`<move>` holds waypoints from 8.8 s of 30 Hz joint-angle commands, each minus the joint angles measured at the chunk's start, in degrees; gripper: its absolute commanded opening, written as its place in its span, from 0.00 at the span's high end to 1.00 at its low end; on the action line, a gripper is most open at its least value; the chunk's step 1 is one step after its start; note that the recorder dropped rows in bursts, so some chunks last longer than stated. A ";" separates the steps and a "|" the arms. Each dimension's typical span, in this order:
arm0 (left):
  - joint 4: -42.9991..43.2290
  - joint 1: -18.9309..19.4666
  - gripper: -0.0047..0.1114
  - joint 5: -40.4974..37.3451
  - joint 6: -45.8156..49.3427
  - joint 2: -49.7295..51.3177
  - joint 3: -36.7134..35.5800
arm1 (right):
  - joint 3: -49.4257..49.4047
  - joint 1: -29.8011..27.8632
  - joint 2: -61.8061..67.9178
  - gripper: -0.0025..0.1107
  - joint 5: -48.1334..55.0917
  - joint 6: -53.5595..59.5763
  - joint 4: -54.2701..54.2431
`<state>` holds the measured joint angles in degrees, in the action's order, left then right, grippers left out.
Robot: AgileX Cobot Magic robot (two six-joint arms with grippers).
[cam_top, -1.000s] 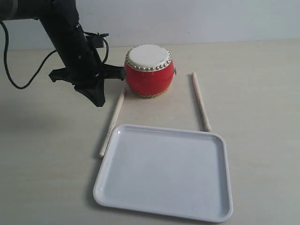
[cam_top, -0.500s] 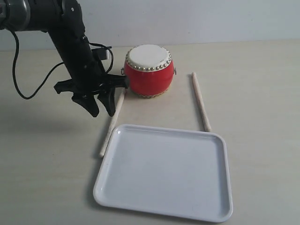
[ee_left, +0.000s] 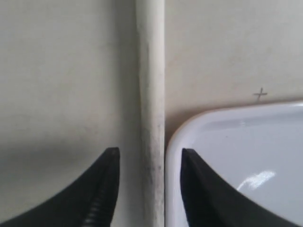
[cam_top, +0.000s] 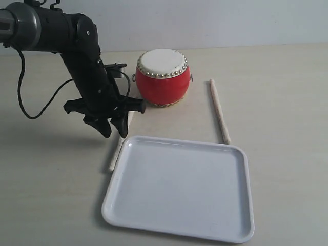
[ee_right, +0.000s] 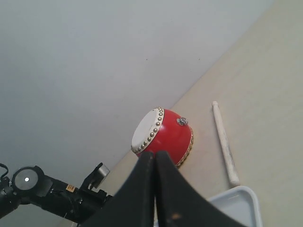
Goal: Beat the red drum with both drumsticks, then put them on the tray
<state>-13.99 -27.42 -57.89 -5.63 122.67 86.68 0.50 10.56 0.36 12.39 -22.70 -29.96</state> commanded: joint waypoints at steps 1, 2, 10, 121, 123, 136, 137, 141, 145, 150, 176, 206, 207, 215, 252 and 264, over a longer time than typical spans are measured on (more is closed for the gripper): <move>0.27 0.01 0.57 4.31 -0.81 -0.96 -0.41 | -0.04 0.15 -0.36 0.98 0.03 0.57 0.65; 0.27 0.01 0.58 5.06 -0.81 -0.96 -0.41 | -0.04 0.15 -0.36 0.98 0.03 0.57 0.65; 0.49 -0.12 0.58 6.24 -0.81 0.72 -0.53 | -0.04 0.15 -0.36 0.98 0.03 0.57 0.65; 12.09 -0.53 0.96 1.22 0.88 -20.79 -3.39 | 59.20 0.15 58.12 0.98 29.05 25.03 19.79; 12.18 -0.53 0.96 0.65 0.88 -21.75 -3.39 | 61.00 0.15 63.87 0.98 33.73 24.76 21.50; 12.18 -0.53 0.96 -3.36 -3.89 -22.20 -3.39 | 65.22 0.15 95.50 0.98 49.24 25.64 18.54; 12.18 -0.53 0.96 -3.36 -3.89 -22.20 -3.39 | 65.22 0.15 95.81 0.98 47.81 25.64 18.26; 13.43 -0.53 0.96 -4.22 -3.89 -22.20 -3.39 | 65.22 0.15 96.30 0.98 48.02 25.64 18.04; 13.56 -0.53 0.96 -5.38 -3.64 -22.20 -3.39 | 65.22 0.15 96.30 0.98 50.18 25.64 18.19; 14.46 -0.53 0.96 -6.74 -2.97 -22.20 -3.39 | 65.22 0.15 96.30 0.98 49.95 23.19 18.19; 14.86 -0.53 0.96 -9.25 -6.45 -21.97 -3.39 | 87.07 0.80 113.16 0.98 48.71 24.12 16.79; 14.86 -0.53 0.96 -7.12 -6.83 -21.97 -3.39 | 92.29 6.80 126.02 0.58 48.66 17.86 20.93; 14.86 -0.53 0.96 -7.12 -6.83 -21.97 -3.39 | 92.29 6.80 126.25 0.59 48.36 17.86 20.93; 14.86 -0.53 0.96 -7.12 -6.72 -21.97 -3.39 | 92.29 6.80 127.76 0.62 48.11 17.86 21.43; 11.42 -0.53 0.96 -8.28 11.26 -20.68 -3.39 | 92.40 8.70 109.74 0.98 57.58 32.75 31.49; 9.39 -0.01 0.96 -12.08 17.86 -12.66 5.51 | 92.40 13.42 108.56 0.98 57.58 35.53 31.82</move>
<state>-3.96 -27.65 -69.90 11.03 110.11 89.63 92.63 23.73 108.46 69.96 11.84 1.67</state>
